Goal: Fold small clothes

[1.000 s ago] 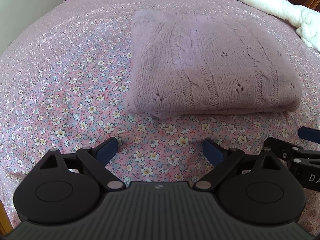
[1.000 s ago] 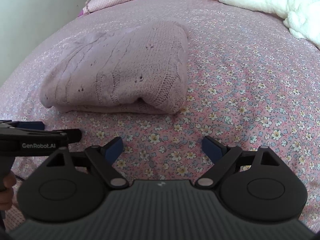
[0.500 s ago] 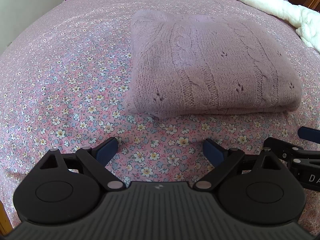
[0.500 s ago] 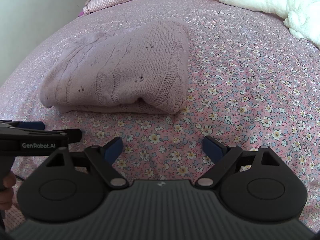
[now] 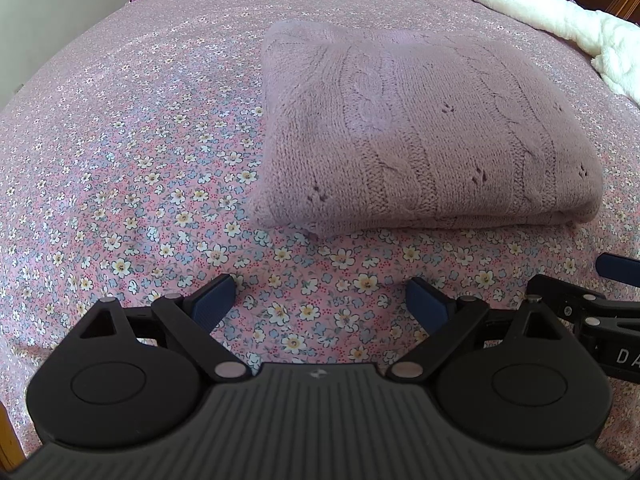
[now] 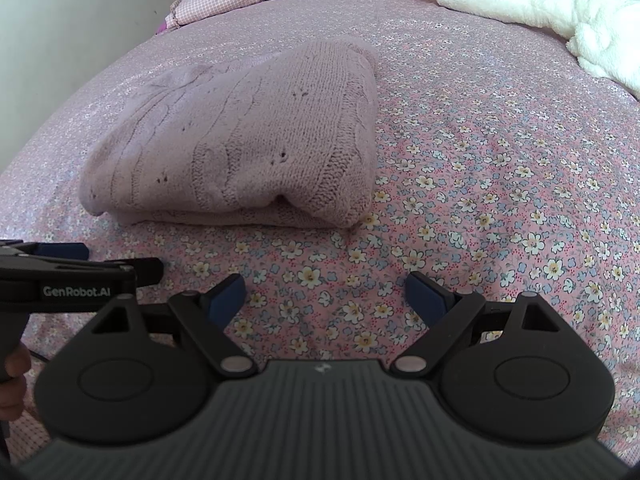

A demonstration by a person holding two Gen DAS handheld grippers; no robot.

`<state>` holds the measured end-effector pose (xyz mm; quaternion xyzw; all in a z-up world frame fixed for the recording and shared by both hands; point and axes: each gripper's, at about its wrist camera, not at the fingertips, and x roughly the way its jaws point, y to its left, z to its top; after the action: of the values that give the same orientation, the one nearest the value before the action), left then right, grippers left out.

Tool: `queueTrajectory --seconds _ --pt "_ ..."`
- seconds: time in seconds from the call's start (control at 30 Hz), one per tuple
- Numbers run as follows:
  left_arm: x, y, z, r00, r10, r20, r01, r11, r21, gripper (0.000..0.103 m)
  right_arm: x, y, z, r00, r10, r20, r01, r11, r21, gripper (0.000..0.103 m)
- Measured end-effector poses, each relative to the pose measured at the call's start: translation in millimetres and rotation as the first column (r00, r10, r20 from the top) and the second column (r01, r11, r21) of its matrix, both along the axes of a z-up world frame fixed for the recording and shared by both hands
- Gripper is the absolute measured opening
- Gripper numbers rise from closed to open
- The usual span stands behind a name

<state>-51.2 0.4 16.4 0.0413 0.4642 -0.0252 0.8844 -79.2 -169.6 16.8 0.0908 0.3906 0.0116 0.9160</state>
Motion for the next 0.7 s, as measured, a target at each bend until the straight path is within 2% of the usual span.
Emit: queueTrajectory --seconds 0.7 --pt "-0.4 0.3 0.7 1.000 -0.002 0.000 0.002 1.000 -0.003 0.096 -0.2 1.0 -1.8 1.000 0.000 0.000 0.000 1.000 -0.004 0.090"
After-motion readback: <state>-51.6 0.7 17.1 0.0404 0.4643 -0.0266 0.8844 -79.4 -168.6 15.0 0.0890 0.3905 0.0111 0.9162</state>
